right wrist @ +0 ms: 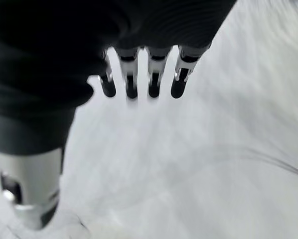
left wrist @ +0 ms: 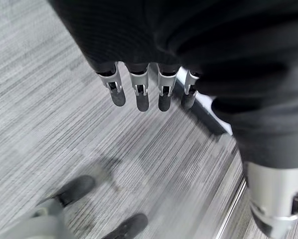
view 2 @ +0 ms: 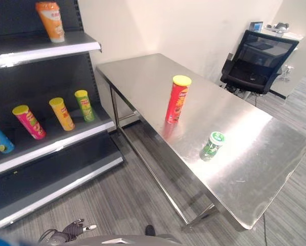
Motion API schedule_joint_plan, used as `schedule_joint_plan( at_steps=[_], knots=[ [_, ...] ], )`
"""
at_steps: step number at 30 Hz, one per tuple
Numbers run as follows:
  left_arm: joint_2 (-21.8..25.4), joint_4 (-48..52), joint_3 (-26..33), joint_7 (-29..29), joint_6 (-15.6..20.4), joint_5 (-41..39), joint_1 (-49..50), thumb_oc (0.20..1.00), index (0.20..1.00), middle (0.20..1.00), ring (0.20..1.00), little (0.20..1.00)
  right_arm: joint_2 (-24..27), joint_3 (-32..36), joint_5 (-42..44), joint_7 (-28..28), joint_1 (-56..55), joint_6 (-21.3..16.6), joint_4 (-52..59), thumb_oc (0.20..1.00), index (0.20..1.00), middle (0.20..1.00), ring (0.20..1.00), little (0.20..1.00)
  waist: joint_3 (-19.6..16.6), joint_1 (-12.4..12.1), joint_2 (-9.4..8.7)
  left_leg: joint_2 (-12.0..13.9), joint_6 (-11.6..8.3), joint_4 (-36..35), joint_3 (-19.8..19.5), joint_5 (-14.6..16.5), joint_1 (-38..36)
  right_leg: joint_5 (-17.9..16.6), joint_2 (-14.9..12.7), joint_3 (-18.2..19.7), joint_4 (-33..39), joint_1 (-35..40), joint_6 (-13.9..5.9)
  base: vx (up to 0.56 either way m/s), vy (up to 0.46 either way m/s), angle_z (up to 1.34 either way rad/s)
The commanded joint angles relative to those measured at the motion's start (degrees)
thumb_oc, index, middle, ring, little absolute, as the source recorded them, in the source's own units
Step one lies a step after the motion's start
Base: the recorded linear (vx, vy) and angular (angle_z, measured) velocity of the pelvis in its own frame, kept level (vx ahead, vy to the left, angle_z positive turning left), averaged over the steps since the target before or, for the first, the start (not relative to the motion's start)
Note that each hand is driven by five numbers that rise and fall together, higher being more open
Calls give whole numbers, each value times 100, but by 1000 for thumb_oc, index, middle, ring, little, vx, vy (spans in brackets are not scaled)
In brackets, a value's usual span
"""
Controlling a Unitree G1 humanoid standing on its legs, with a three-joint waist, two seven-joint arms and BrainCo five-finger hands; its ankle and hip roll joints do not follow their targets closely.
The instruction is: Put the goods on the table back onto the shelves and tidy them up.
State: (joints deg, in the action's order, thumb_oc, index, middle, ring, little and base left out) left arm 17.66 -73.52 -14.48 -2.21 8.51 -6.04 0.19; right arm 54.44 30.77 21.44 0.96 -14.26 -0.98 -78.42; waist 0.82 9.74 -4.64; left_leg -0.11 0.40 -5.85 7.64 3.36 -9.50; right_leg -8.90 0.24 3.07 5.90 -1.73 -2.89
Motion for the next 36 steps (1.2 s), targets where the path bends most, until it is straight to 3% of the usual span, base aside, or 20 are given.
schedule_joint_plan(
  at_steps=[1,3,6,11,14,18,23,26,29,36],
  knots=[
    [-303,31,167,228,162,166,-128,1000,1000,1000,1000,1000,-302,17,-335,968,-206,-1008,2692,1000,1000,1000,1000,1000,186,-5,185,120,-344,85,592,58,245,1009,-143,355,-393,234,-518,40,1,-19],
    [-339,79,206,225,141,214,-68,1000,1000,1000,1000,1000,-53,193,-863,1170,-182,-1072,3786,1000,1000,1000,1000,1000,169,-18,231,136,-341,85,593,71,227,1024,-136,372,-401,243,-504,32,-13,-39],
    [-352,138,193,202,109,217,-74,1000,1000,1000,1000,1000,160,164,-989,1180,99,-1217,4646,1000,1000,1000,1000,1000,165,-61,256,147,-349,85,567,55,220,1060,-133,352,-423,260,-472,7,-15,-6],
    [-327,334,153,100,103,217,8,1000,1000,1000,1000,1000,514,-526,-1139,444,537,-1433,6201,1000,1000,1000,1000,1000,183,-214,257,169,-378,85,521,-1,220,1102,-144,242,-447,318,-428,-3,-22,24],
    [-327,321,155,65,104,202,70,1000,1000,1000,1000,1000,470,-723,-919,159,582,-1486,6539,1000,1000,1000,1000,1000,184,-251,246,177,-389,85,483,-16,221,1117,-154,189,-447,356,-410,5,-22,14],
    [-339,286,139,-22,97,246,183,1000,1000,1000,1000,1000,582,-1386,-838,-378,730,-1393,6807,1000,1000,1000,1000,1000,194,-364,227,196,-415,85,430,-47,207,1141,-164,81,-457,410,-392,5,-27,13],
    [-356,219,42,-56,89,241,236,1000,1000,1000,1000,1000,634,-2305,-944,-592,1160,-1339,6367,1000,1000,1000,1000,1000,205,-495,213,199,-434,85,363,-64,181,1167,-180,-22,-455,488,-362,16,-21,11],
    [-359,270,14,-55,90,212,231,1000,1000,1000,1000,1000,620,-2724,-1231,-593,1341,-1290,6200,1000,1000,1000,1000,1000,237,-559,207,200,-445,85,303,-88,187,1183,-191,-79,-456,515,-352,11,-28,6],
    [-362,327,24,-41,74,230,248,1000,1000,1000,1000,1000,754,-3067,-2055,-524,1468,-1204,6190,1000,1000,1000,1000,1000,263,-602,208,207,-446,85,264,-95,186,1213,-197,-124,-465,533,-348,9,-25,18],
    [-375,301,-5,29,68,237,218,1000,1000,1000,1000,1000,618,-3425,-2382,-304,1731,-1177,5909,1000,1000,1000,1000,1000,291,-672,217,214,-457,85,158,-126,193,1239,-221,-232,-452,593,-322,12,-21,10]
  ],
)
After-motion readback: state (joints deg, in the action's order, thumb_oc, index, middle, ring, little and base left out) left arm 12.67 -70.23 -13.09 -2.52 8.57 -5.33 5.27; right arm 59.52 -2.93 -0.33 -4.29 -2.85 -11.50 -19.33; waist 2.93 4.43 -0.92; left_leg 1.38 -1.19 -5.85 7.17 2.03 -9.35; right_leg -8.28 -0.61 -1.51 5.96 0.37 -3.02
